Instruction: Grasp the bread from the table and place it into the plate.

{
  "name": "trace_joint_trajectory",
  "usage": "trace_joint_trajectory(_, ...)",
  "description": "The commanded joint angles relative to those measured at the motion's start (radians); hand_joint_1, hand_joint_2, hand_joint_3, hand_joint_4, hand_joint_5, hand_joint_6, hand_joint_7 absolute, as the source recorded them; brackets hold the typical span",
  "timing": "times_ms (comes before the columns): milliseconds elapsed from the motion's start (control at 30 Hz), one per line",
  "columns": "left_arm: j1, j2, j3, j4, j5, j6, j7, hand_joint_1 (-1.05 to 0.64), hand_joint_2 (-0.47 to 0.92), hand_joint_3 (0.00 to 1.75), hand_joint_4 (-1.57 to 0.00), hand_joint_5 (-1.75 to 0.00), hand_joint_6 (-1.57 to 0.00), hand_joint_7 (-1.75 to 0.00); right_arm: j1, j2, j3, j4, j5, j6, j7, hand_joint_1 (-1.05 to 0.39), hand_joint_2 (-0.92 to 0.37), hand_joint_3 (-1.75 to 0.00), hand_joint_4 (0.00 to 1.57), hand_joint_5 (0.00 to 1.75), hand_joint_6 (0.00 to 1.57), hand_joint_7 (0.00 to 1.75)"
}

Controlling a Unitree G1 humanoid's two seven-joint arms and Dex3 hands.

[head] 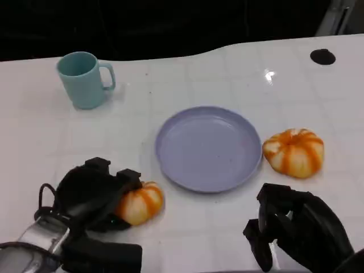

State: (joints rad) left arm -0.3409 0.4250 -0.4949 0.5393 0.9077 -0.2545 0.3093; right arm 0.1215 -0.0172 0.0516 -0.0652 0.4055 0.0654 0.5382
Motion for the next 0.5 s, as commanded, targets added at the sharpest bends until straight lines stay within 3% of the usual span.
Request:
trace_joint_trajectory(33,0.029,0.052,0.042,-0.098,-0.015,0.060,-0.065,-0.25,0.92,0.39,-0.77,-1.75,-0.83,-1.11,0.000,-0.008,-0.007,-0.003,0.006,-0.009,0.003,-0.96,-0.92,-0.34,1.20,1.66,1.03,1.51)
trace_joint_trajectory(100,0.042,0.058,0.064,-0.149,-0.018,0.087,-0.070,-0.25,0.90,0.39,-0.80,-1.75,-0.86,-1.09,0.001,-0.008,-0.007,-0.006,0.007,-0.004,0.000,-0.95,-0.92,-0.34,1.19,1.66,1.03,1.50)
trace_joint_trajectory(200,0.058,0.062,0.094,-0.217,-0.025,0.111,-0.070,-0.22,0.83,0.50,-0.84,-1.75,-0.72,-1.51,0.000,-0.010,-0.009,-0.005,0.011,0.000,0.003,-0.95,-0.92,-0.34,1.19,1.66,1.03,1.50)
trace_joint_trajectory(267,0.066,0.062,0.105,-0.253,-0.023,0.127,-0.071,-0.21,0.77,0.60,-0.85,-1.75,-0.65,-1.69,0.000,-0.010,-0.009,-0.006,0.011,0.003,0.000,-0.95,-0.92,-0.34,1.18,1.67,1.03,1.50)
trace_joint_trajectory(500,0.073,0.037,0.140,-0.310,-0.052,0.099,-0.013,-0.18,0.52,1.01,-0.88,-1.75,-0.70,-1.69,-0.004,-0.009,-0.009,0.001,0.004,-0.005,0.000,-0.96,-0.92,-0.34,1.19,1.65,1.03,1.50)
